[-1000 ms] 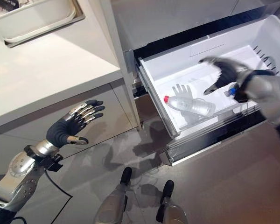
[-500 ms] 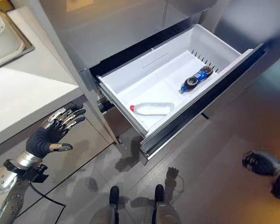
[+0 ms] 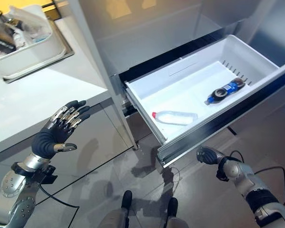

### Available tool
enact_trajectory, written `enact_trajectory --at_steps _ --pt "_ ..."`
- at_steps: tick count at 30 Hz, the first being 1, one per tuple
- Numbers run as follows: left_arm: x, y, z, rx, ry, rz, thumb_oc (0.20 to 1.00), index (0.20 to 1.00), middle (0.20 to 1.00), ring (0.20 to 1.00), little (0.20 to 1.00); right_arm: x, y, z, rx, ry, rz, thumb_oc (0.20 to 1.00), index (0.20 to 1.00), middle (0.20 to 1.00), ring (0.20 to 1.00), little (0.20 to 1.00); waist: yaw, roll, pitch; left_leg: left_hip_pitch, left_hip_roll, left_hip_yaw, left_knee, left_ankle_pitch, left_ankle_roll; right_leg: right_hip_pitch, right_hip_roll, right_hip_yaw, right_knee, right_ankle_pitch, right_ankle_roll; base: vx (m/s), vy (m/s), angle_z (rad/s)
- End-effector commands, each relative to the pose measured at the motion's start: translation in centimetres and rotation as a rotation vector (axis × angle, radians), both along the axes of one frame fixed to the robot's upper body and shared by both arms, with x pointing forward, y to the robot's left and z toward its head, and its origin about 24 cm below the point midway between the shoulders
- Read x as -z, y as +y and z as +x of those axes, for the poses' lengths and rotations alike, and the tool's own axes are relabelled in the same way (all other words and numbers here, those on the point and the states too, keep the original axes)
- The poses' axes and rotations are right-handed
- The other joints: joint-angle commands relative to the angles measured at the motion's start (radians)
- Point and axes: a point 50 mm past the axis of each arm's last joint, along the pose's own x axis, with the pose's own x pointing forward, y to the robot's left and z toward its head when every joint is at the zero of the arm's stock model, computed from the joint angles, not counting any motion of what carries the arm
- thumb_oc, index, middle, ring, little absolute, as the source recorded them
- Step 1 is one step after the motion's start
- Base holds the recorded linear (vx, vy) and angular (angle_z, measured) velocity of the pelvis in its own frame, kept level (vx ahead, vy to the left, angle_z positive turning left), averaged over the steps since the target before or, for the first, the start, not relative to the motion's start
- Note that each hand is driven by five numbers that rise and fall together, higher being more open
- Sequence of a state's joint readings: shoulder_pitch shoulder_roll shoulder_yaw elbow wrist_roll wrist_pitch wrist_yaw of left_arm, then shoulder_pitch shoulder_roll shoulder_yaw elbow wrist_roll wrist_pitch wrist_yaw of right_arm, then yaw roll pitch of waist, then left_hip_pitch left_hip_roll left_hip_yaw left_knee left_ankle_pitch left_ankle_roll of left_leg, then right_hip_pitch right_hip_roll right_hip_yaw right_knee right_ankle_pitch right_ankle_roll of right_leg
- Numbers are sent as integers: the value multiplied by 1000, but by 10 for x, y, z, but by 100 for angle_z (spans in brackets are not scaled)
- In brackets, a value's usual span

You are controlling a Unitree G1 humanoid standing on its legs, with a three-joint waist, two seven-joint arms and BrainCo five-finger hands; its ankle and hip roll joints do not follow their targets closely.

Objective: Take the drinks into the refrigerator

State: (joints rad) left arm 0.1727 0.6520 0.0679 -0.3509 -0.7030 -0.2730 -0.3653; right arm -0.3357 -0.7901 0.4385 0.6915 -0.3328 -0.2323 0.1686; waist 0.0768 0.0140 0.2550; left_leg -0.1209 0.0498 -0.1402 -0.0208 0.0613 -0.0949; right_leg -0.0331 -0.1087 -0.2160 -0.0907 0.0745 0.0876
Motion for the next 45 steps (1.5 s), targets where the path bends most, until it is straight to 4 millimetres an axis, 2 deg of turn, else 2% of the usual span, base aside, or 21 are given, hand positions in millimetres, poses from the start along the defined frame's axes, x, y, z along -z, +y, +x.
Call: enact_trajectory --at_steps 1,12,17,19,22,23,26,27,28,29,31,35,37,38,39,40,41,42,43,44,45 --pt "-33 -7 -1 60 -166 -12 1000 1000 1000 1000 1000 -63 32 54 -101 -273 22 200 200 200 200 200 26 -33 33 44 -89 17 46 -110 105 -48 31 -10 165 -144 -31 19 -27 4" --pt "-37 -13 2 74 -192 -51 1000 1000 1000 1000 1000 -132 71 97 -186 -487 6 200 200 200 200 200 96 -25 46 28 -87 -18 44 -98 99 -57 31 -41 177 -157 -35 19 -36 6" --pt "-43 -14 3 77 -227 -61 1000 1000 1000 1000 1000 -199 111 112 -302 -689 35 200 200 200 200 200 129 -24 52 19 -85 -36 33 -84 94 -60 31 -58 171 -158 -37 16 -35 11" --pt "-45 -15 4 84 -240 -85 1000 1000 1000 1000 1000 -233 140 109 -394 -813 82 200 200 200 200 200 141 -26 52 17 -85 -46 31 -80 93 -62 32 -61 171 -159 -39 14 -28 7" --pt "-39 -16 7 89 -217 -113 1000 1000 1000 1000 1000 -262 160 97 -502 -914 96 200 200 200 200 200 139 -38 44 16 -89 -56 28 -83 91 -52 31 -76 163 -162 -41 38 -27 15" --pt "-39 -16 7 89 -217 -113 1000 1000 1000 1000 1000 -262 160 96 -501 -914 96 200 200 200 200 200 139 -38 44 17 -89 -56 28 -83 91 -51 31 -77 163 -162 -41 35 -3 16" --pt "-39 -14 6 66 -221 -106 1000 1000 1000 1000 1000 -243 159 88 -494 -917 197 200 200 200 200 200 128 -42 46 25 -89 -49 34 -90 94 -35 32 -74 153 -158 -39 11 30 13" --pt "-38 -13 7 45 -225 -110 1000 1000 1000 1000 1000 -226 156 84 -475 -889 255 200 200 200 200 200 118 -41 50 27 -89 -45 35 -93 95 -34 32 -73 152 -157 -37 -2 13 19" --pt "-38 -13 6 47 -221 -107 1000 1000 1000 1000 1000 -224 154 83 -471 -887 257 200 200 200 200 200 121 -43 47 28 -89 -45 35 -94 95 -33 32 -73 151 -157 -37 -5 31 16" --pt "-37 -11 6 24 -224 -109 1000 1000 1000 1000 1000 -202 149 77 -451 -847 303 200 200 200 200 200 107 -42 53 30 -89 -41 37 -96 96 -32 32 -70 152 -156 -36 1 43 7" --pt "-32 -8 3 -12 -219 -108 1000 1000 1000 1000 1000 -153 123 58 -336 -748 441 200 200 200 200 200 82 -51 53 42 -86 -29 41 -111 100 -22 32 -66 156 -161 -33 5 47 13" --pt "-26 -3 -1 -68 -221 -71 1000 1000 1000 1000 1000 -91 73 23 -98 -612 557 200 200 200 200 200 27 -63 39 49 -85 -21 34 -111 101 -23 29 -64 158 -160 -29 -1 28 -4" --pt "-24 -1 -2 -97 -225 -35 1000 1000 1000 1000 1000 -74 61 8 -48 -571 556 200 200 200 200 200 8 -67 34 54 -83 -16 34 -115 100 -19 29 -62 159 -161 -29 -1 26 -5" --pt "-23 1 -3 -113 -229 -17 1000 1000 1000 1000 1000 -61 54 -1 17 -542 614 272 272 272 272 272 -3 -67 30 59 -82 -11 34 -117 100 -17 28 -61 158 -161 -29 -3 32 -8" --pt "-22 2 -4 -126 -230 -10 1000 1000 1000 1000 1000 -52 50 -8 61 -518 661 580 580 580 580 580 -12 -69 27 63 -82 -6 34 -119 100 -14 28 -58 158 -160 -28 -11 42 -11" --pt "-18 3 -3 -139 -218 -7 1000 1000 1000 1000 1000 -42 49 -16 95 -491 699 1000 1000 1000 1000 1000 -23 -69 24 68 -80 -2 34 -120 100 -11 29 -54 157 -160 -28 -13 37 -23" --pt "-12 4 -2 -154 -200 2 1000 1000 1000 1000 1000 -35 46 -22 125 -472 724 1000 1000 1000 1000 1000 -28 -69 18 73 -79 2 33 -122 99 -6 28 -51 154 -159 -27 -3 46 -26" --pt "2 7 0 -185 -143 5 1000 1000 1000 1000 1000 -16 43 -34 210 -418 802 1000 1000 1000 1000 1000 -42 -70 9 83 -78 9 37 -127 99 5 28 -42 152 -158 -27 -4 44 -28" --pt "14 8 1 -198 -91 7 1000 1000 1000 1000 1000 -8 41 -40 242 -391 819 1000 1000 1000 1000 1000 -48 -69 4 88 -77 15 39 -130 98 12 28 -39 149 -157 -27 1 32 -22" --pt "15 8 1 -198 -91 7 1000 1000 1000 1000 1000 -7 41 -40 243 -391 819 1000 1000 1000 1000 1000 -47 -69 4 89 -77 15 39 -130 98 13 28 -39 149 -157 -27 0 24 -19" --pt "27 10 1 -214 -43 40 1000 1000 1000 1000 1000 6 38 -50 292 -339 838 1000 1000 1000 1000 1000 -55 -68 -4 95 -77 20 40 -131 97 22 28 -37 146 -157 -27 10 20 -11"
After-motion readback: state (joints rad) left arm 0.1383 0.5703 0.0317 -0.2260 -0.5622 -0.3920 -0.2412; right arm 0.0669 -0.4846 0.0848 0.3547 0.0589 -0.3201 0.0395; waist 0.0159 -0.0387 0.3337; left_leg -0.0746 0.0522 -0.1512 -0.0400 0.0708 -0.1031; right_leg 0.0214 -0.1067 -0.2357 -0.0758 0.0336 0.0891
